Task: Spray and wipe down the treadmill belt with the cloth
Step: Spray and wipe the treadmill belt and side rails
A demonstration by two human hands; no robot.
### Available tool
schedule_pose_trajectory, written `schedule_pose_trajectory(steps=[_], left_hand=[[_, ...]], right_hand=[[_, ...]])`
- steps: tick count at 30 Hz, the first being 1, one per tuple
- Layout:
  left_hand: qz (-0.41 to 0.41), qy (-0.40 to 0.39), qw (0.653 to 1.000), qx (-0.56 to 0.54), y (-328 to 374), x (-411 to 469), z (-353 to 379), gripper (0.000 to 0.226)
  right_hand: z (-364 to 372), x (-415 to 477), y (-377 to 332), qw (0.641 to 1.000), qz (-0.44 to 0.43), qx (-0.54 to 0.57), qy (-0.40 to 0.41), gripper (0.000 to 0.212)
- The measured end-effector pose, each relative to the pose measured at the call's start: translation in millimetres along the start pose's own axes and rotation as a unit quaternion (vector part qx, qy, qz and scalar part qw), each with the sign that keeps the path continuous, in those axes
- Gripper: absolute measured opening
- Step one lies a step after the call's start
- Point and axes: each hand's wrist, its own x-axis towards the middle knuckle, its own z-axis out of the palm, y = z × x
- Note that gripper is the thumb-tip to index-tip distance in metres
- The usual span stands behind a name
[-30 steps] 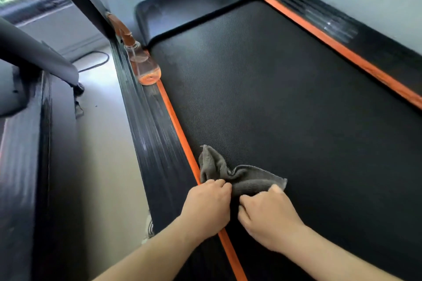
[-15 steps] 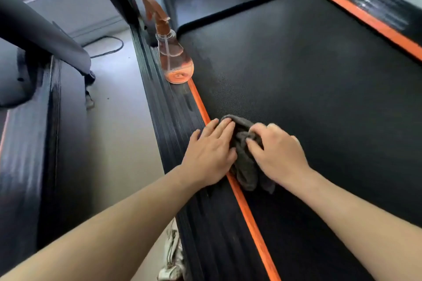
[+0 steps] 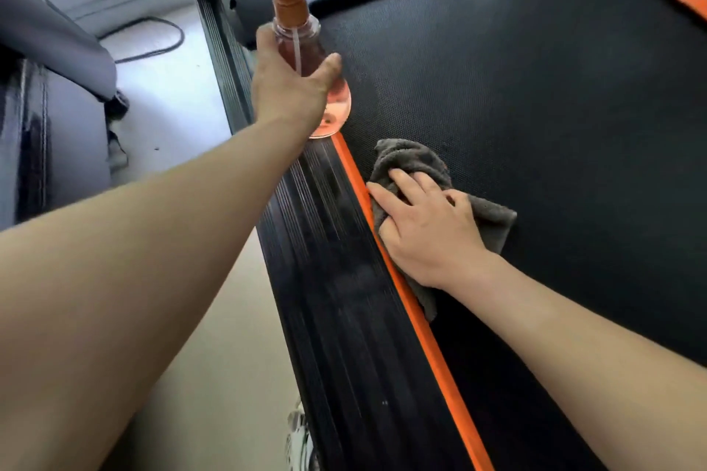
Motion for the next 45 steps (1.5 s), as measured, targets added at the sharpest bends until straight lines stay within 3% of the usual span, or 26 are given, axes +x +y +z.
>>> schedule_pose_trajectory(steps=[5,10,14,17,19,21,22,23,25,28,31,33,35,39,42,45], left_hand=[[0.011,-0.057,0.997,0.050,11.4,-66.5,-0.8,0.044],[0.053,-0.128,0.989,0.054,32.9,-173.9,-3.8,0.039],[0.042,-0.188,0.979,0.061,46.2,-238.5,-2.8,0.040],[0.043,-0.246,0.966,0.072,59.6,-291.5,-2.3,0.039],[0.011,-0.285,0.957,0.043,67.0,-322.2,-2.7,0.036],[-0.022,-0.329,0.944,0.015,62.5,-338.8,-6.4,0.038],[-0.010,-0.362,0.932,0.019,65.5,-348.9,-7.8,0.040],[0.012,-0.395,0.918,0.033,70.2,-360.1,-9.2,0.043],[0.061,-0.456,0.885,0.069,88.1,-392.1,-11.4,0.049],[0.039,-0.528,0.840,0.118,112.9,-439.1,-14.1,0.059],[-0.028,-0.611,0.769,0.187,124.0,-459.4,-19.9,0.045],[-0.052,-0.655,0.731,0.183,123.5,-458.6,-27.5,0.038],[-0.071,-0.635,0.747,0.185,123.0,-464.2,-32.8,0.037],[-0.066,-0.506,0.824,0.246,116.0,-465.8,-24.6,0.025],[-0.018,-0.345,0.890,0.298,112.6,-449.5,-4.0,0.026],[-0.051,-0.271,0.927,0.255,97.0,-416.6,19.7,0.032]], right_hand=[[-3.3,-13.5,-0.2,1.000,0.017,0.014,-0.012,0.050],[1.3,-89.5,29.5,0.999,-0.015,0.034,0.011,0.057],[-10.4,-157.7,60.8,0.998,0.033,0.050,0.017,0.050],[-26.4,-201.7,83.3,0.990,0.101,0.072,-0.063,0.056],[-51.5,-233.5,95.9,0.954,0.134,0.241,-0.115,0.069],[-74.1,-254.1,93.0,0.862,0.120,0.472,-0.142,0.095],[-84.6,-268.4,87.7,0.834,0.096,0.525,-0.140,0.107],[-89.1,-281.6,81.5,0.831,0.075,0.535,-0.132,0.109],[-82.3,-308.2,69.0,0.819,0.084,0.567,-0.036,0.081],[-67.9,-337.3,57.3,0.745,0.215,0.611,0.159,0.023],[-53.1,-365.9,62.1,0.705,0.286,0.632,0.144,0.019],[-47.3,-376.6,63.2,0.645,0.320,0.686,0.106,0.029],[-44.5,-386.8,65.5,0.611,0.345,0.710,0.059,0.045],[-38.6,-385.8,67.7,0.550,0.362,0.753,0.007,0.047],[-31.4,-381.5,73.2,0.552,0.372,0.746,-0.006,0.044],[-27.2,-377.3,79.1,0.575,0.382,0.723,0.020,0.046]])
